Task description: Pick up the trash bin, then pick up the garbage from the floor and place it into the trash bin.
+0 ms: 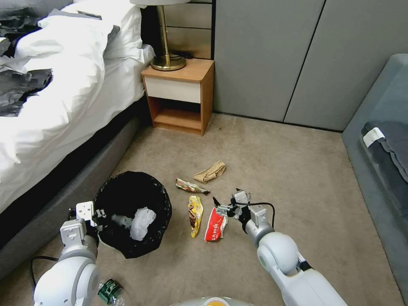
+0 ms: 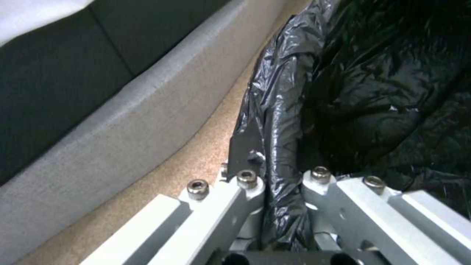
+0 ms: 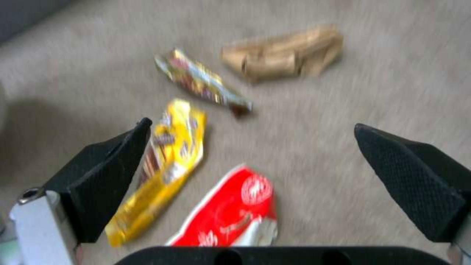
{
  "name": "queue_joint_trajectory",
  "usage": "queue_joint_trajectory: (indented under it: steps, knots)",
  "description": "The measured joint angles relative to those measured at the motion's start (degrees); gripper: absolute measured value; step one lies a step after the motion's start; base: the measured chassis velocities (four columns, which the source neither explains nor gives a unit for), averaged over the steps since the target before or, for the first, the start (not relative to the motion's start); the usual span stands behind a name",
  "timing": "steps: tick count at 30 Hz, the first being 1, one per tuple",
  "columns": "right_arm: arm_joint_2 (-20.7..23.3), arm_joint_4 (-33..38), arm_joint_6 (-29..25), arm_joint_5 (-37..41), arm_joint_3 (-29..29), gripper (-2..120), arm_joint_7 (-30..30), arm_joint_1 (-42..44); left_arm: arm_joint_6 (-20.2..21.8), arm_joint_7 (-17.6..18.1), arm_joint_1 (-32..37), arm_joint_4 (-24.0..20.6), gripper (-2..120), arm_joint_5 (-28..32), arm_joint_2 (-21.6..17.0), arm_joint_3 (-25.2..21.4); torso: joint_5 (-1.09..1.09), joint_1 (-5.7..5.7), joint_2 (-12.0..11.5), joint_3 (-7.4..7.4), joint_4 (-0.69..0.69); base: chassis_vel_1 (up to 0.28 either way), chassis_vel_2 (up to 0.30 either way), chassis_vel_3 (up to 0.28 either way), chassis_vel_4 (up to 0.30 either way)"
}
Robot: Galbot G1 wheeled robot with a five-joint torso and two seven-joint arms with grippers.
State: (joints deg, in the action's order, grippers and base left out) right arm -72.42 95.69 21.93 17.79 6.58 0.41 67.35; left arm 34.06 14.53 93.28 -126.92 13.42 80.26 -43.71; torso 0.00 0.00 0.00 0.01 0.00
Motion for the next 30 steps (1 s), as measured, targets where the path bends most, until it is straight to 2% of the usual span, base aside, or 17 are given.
queue_joint_trajectory:
  steps: [8,15,30]
  knots:
    - [-2.2,-12.7,1.8,2.7,-1.3,100,-1.7,-4.6,0.0,0.0,-0.5,0.8,1,-0.5,0.3,0.5,-0.01,0.0,0.0,0.0,0.0,0.0,0.0,0.0,0.0]
    - [-3.2,-15.7,2.3,4.9,-1.7,100,-2.8,-5.3,-0.1,0.1,-0.8,1.5,1,-1.0,0.7,1.1,-0.01,0.0,0.0,-0.01,0.0,0.0,0.0,0.0,0.0]
    - [-8.0,-27.9,-2.1,-2.9,-1.8,98,-4.6,-8.0,-0.2,0.1,-0.4,1.4,1,-1.5,1.1,1.3,-0.01,0.0,0.0,-0.01,0.0,0.0,0.0,0.0,0.0]
